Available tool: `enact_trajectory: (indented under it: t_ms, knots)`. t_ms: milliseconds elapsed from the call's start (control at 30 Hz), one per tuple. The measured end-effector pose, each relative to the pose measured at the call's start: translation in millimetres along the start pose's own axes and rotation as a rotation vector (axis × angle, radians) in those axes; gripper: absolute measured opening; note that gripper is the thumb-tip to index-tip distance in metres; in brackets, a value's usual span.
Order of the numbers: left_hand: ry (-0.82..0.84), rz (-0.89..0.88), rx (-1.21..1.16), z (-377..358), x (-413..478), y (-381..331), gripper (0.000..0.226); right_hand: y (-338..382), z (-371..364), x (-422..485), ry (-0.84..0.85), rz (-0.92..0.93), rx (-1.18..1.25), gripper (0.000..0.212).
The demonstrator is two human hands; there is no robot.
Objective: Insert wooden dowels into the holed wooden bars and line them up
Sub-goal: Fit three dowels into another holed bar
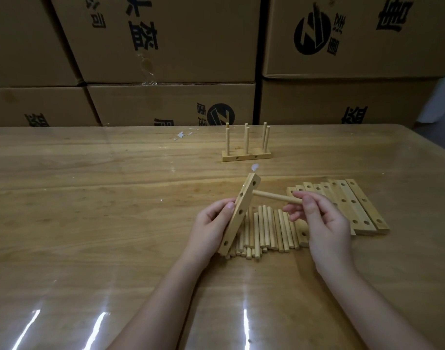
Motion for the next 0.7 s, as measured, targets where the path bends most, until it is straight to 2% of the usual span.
enact_trajectory:
  t_ms: [500,700]
  knots:
    - [0.036,-0.018,0.055,-1.1,0.3,0.6,0.03,-4.8,7.0,3.0,-0.041,0.036,-0.19,0.02]
    - [0.041,-0.041,0.077,-1.8,0.7,0.9,0.029,0.8,8.3,1.0,-0.051,0.162,-0.249,0.023]
Point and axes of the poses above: each hand's wrist, its own x-axis towards the middle knuckle, its own z-axis out of the back of the hand, y = z × x, the point moved 3 cm from there along x, towards the middle knuckle
